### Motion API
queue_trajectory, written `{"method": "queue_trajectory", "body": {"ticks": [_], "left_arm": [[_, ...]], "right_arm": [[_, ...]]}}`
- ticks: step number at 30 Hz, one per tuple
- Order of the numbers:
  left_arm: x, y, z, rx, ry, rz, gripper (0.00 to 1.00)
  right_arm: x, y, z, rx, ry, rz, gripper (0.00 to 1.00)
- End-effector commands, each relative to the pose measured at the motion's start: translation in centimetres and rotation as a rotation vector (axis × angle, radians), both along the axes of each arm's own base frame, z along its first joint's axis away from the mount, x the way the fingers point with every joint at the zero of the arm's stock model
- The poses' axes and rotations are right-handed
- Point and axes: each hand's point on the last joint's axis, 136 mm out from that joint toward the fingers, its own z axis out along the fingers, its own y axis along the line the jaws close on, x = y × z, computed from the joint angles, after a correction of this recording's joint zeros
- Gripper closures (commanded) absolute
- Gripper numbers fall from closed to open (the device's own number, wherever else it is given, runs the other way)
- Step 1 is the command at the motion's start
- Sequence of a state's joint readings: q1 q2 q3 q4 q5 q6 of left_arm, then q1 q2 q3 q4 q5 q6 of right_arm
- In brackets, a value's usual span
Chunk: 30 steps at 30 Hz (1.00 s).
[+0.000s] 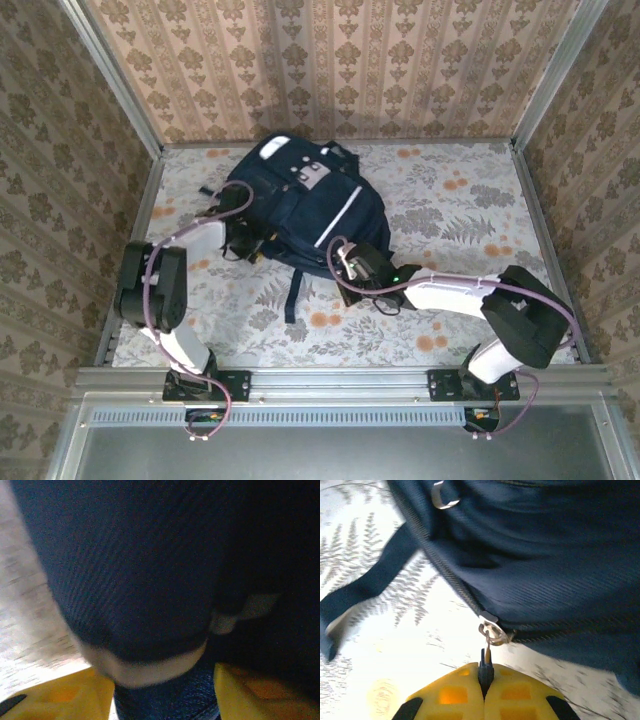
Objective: Pack books, pencil case, and school supplies into a backpack
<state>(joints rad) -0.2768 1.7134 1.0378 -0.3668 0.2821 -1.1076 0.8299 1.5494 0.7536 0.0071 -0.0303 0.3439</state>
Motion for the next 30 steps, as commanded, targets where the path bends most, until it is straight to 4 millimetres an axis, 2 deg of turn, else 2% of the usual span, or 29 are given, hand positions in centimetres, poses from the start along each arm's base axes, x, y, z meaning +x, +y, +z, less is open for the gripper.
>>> {"method": "queue_trajectory", "body": {"ticks": [1, 4, 7, 10, 12, 16, 24, 27, 29, 30], "left_arm": [[1.0, -3.5, 4.7, -0.034, -0.131, -0.167, 0.38], [-0.6, -2.1, 5.6, -0.009, -0.144, -0.147, 0.36], [-2.9, -0.9, 5.2, -0.021, -0.124, -0.119, 0.35], [-4.8, -1.5, 4.5, -0.089, -0.116, -0.112, 0.36], [-5.3, -2.3, 4.1, -0.133, -0.121, -0.114, 0.36], [-5.0, -3.9, 3.4, -0.171, -0.126, -0.133, 0.36], [-2.9, -6.5, 2.5, -0.202, -0.149, -0.163, 0.42], [-2.4, -7.7, 1.7, -0.214, -0.136, -0.180, 0.51], [-2.2, -7.7, 1.1, -0.208, -0.123, -0.172, 0.65], [-2.1, -7.5, 0.8, -0.198, -0.121, -0.161, 0.78]], "right_arm": [[-1.1, 4.7, 1.5, 0.082, 0.011, 0.149, 1.00], [0.0, 6.5, 2.3, 0.104, 0.001, 0.144, 1.00], [1.1, 7.5, 2.9, 0.134, -0.017, 0.114, 1.00], [1.6, 8.5, 3.0, 0.167, -0.006, 0.107, 1.00], [1.8, 9.0, 2.9, 0.177, 0.010, 0.106, 1.00], [1.8, 9.5, 3.0, 0.200, 0.024, 0.103, 1.00], [1.0, 8.8, 2.8, 0.208, 0.044, 0.095, 1.00], [0.9, 8.6, 2.7, 0.210, 0.048, 0.083, 1.00], [1.0, 8.3, 2.6, 0.203, 0.049, 0.076, 1.00], [1.0, 8.0, 2.3, 0.185, 0.052, 0.068, 1.00]]}}
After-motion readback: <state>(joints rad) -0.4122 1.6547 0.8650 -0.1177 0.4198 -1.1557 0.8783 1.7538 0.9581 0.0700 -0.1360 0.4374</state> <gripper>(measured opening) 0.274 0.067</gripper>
